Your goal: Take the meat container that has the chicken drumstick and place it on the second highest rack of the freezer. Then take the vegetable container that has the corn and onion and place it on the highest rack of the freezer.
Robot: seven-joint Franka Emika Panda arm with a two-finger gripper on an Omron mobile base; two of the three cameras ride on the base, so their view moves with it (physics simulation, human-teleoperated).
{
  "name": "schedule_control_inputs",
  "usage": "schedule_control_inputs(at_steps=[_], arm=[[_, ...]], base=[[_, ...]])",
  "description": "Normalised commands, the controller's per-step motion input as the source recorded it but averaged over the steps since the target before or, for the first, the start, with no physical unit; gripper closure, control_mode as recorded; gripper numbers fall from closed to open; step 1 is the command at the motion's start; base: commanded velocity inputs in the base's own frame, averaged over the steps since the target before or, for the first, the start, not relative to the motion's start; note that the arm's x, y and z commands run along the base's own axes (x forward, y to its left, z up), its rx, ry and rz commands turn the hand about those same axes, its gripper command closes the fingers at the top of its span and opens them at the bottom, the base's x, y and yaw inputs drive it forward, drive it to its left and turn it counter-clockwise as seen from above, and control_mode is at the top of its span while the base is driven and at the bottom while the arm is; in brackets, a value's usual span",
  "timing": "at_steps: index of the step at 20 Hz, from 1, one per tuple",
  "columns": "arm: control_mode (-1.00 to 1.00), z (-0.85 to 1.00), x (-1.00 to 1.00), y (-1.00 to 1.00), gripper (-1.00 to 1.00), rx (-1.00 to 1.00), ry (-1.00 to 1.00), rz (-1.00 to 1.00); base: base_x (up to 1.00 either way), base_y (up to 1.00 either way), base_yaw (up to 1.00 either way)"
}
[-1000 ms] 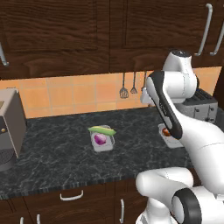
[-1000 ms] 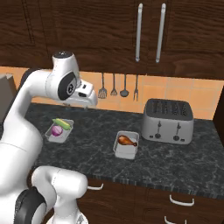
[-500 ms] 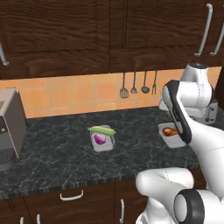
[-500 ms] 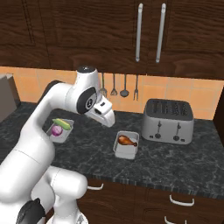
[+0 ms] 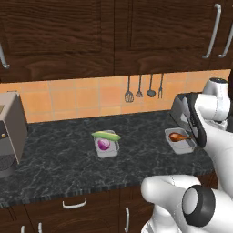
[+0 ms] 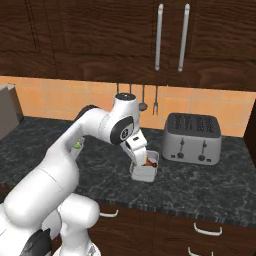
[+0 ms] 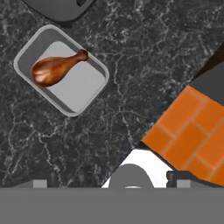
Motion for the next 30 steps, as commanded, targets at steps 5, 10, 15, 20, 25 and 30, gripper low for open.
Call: schedule_control_inputs(at_steps=[5,10,15,20,25,30], arm=[[-1.0,-0.61,0.08,-0.25,-1.0,0.04,0.06,-0.25],[-1.0,-0.64,0.37,-0.02,-1.0,0.04,0.04,-0.14],[-1.0,-0.56,0.39,-0.02,-1.0,0.01,0.01,-0.1],[-1.0,-0.38,0.24,-0.15,-1.0,0.0,0.0,-0.09],[-1.0,-0.24,0.47,-0.3,-1.0,0.03,0.06,-0.06],[-1.0,-0.18,0.38,-0.31,-1.0,0.05,0.1,-0.02]], base=[[0.0,0.0,0.0],[0.0,0.0,0.0],[0.0,0.0,0.0],[0.0,0.0,0.0],[0.0,0.0,0.0],[0.0,0.0,0.0]])
